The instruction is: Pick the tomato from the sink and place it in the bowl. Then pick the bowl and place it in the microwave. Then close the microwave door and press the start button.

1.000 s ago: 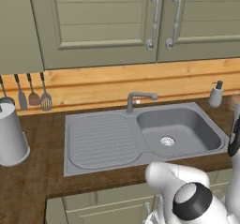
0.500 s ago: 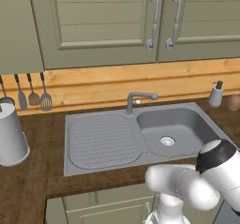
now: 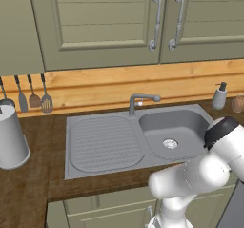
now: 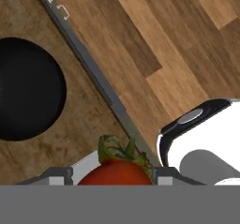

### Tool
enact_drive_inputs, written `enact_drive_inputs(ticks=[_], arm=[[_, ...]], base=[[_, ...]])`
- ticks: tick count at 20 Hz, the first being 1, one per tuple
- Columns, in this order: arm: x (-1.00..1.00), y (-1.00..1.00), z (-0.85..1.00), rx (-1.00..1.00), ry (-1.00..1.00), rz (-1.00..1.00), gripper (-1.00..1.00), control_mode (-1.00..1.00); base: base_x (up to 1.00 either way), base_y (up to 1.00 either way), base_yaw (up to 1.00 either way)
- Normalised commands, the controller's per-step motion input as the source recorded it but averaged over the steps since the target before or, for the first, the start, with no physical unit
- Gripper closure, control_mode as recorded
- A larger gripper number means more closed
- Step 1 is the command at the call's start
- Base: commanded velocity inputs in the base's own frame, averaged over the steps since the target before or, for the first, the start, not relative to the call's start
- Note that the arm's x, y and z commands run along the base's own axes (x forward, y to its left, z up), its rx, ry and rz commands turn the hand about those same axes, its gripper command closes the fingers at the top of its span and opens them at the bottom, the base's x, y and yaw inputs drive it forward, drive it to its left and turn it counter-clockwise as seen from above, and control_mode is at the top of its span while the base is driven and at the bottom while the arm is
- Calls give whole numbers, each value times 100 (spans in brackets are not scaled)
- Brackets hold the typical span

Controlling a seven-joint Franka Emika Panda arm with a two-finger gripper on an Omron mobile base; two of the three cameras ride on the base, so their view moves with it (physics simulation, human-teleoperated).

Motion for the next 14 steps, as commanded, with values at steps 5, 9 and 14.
enact_drive_inputs(ticks=[5,9,14], arm=[[23,-21,-12,-10,14,4,100,-100],[18,-28,-22,-8,2,2,100,-100],[3,-8,-9,-3,0,3,100,-100]], base=[[0,0,0],[0,0,0],[0,0,0]])
